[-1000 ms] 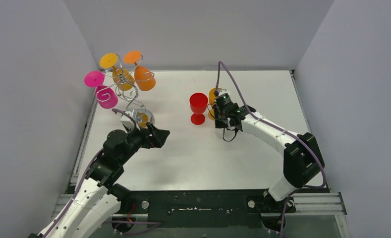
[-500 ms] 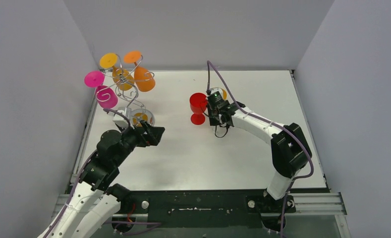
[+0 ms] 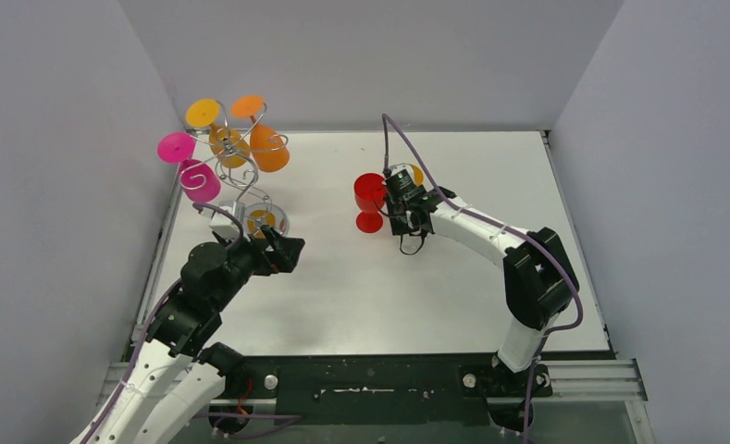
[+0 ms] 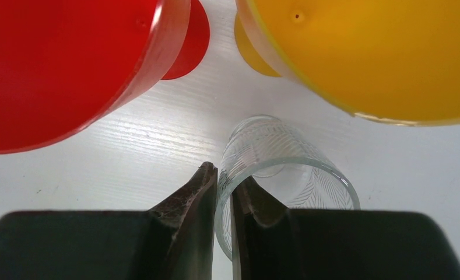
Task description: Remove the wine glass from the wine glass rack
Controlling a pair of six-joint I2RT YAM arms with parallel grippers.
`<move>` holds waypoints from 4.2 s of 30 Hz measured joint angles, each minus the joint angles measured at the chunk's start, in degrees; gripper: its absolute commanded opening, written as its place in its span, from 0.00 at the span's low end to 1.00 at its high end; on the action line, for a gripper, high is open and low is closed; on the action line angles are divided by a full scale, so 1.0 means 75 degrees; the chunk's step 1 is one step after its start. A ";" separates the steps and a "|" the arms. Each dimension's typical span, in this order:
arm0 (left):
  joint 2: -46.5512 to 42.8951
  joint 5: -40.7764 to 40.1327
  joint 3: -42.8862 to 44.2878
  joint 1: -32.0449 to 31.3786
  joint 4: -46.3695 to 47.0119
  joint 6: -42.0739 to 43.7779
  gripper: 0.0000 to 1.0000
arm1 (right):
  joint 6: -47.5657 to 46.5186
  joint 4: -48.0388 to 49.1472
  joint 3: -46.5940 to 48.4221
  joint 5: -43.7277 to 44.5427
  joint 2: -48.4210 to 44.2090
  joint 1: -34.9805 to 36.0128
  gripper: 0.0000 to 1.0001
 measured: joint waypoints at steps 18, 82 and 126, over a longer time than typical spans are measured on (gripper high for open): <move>0.0029 -0.0216 0.0175 0.0000 -0.0303 0.0207 0.97 | -0.0178 -0.0405 0.0364 0.0029 -0.0017 -0.0020 0.23; 0.2014 -0.3526 -0.3943 0.0772 0.4240 -0.1827 0.97 | 0.0516 0.0842 -0.0017 -0.2739 -0.2305 -0.0020 0.54; 0.7379 0.1352 -0.2649 0.4613 0.8650 -0.0799 0.81 | 0.0329 0.0391 -0.0178 -0.2614 -0.2314 -0.0137 0.54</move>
